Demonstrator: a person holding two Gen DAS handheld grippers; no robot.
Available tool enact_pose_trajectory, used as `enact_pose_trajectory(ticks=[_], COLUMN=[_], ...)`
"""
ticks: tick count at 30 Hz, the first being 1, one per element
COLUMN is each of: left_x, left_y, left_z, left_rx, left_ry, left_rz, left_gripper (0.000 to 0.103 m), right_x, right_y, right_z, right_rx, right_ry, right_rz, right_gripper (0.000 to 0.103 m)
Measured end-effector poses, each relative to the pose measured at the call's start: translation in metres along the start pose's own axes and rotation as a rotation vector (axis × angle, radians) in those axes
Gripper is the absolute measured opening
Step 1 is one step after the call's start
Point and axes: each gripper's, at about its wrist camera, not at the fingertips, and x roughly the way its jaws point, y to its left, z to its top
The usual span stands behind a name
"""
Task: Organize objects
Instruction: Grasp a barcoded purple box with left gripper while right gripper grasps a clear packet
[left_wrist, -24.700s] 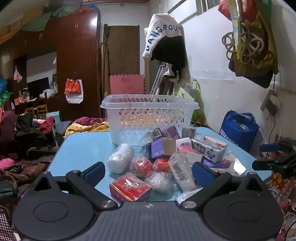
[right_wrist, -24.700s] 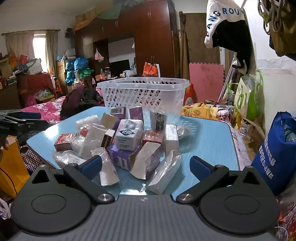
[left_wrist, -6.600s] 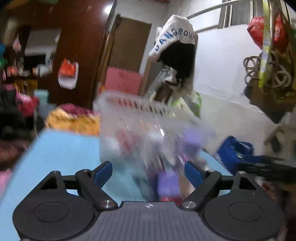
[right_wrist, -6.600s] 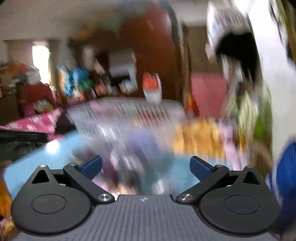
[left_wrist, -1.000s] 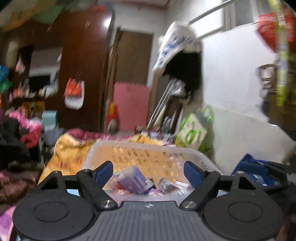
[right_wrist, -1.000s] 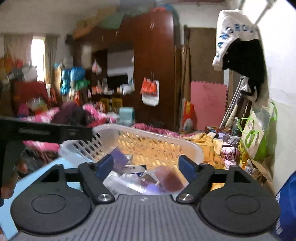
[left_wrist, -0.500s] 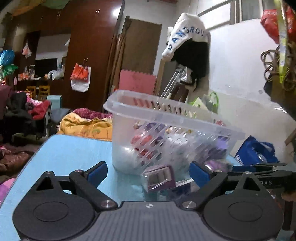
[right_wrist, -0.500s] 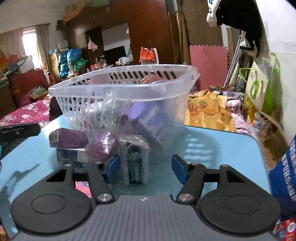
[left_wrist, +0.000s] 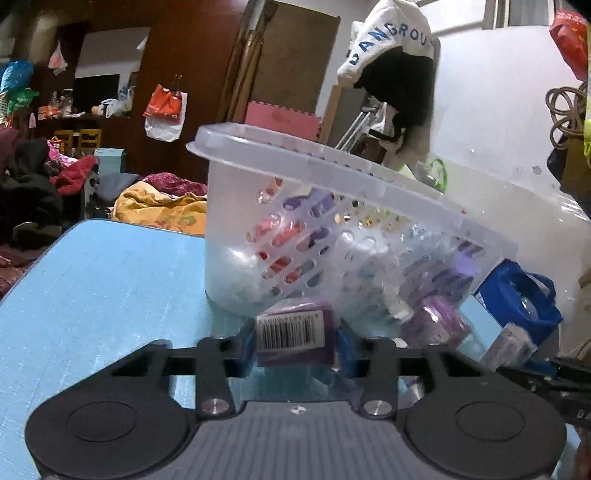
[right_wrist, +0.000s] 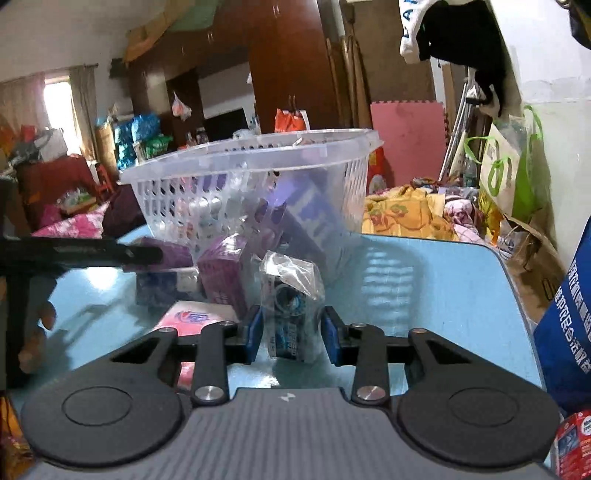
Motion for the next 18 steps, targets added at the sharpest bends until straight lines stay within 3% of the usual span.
enact_pose_trajectory(ticks=[4,10,13,18], left_x=[-0.015,-0.033,-0.035,-0.035], left_y=[0.001,-0.005,-0.009,-0.018], left_z=[-0.004,-0.009,-0.01,-0.012], left_rx=[0.004,0.014,0.028,0.073], left_ry=[-0.072,-0.16,-0.167,-0.171], left_rz=[-0.017,-0.107,-0.169,-0.176], left_gripper=[0.046,0.046,0.046,0.046], right_x=[0.004,0.012,0.013,0.01], right_y=[0.007,0.01,0.015,0.014], right_z=[0.004,0.007,0.006,0.003], right_rx=[-0.026,-0.041,-0.071,-0.068], right_ry=[0.003,0.009,0.007,-0.013], right_rz=[-0.022,-0.057,-0.077,-0.061], right_gripper=[0.038,0.038,0.038,0.038])
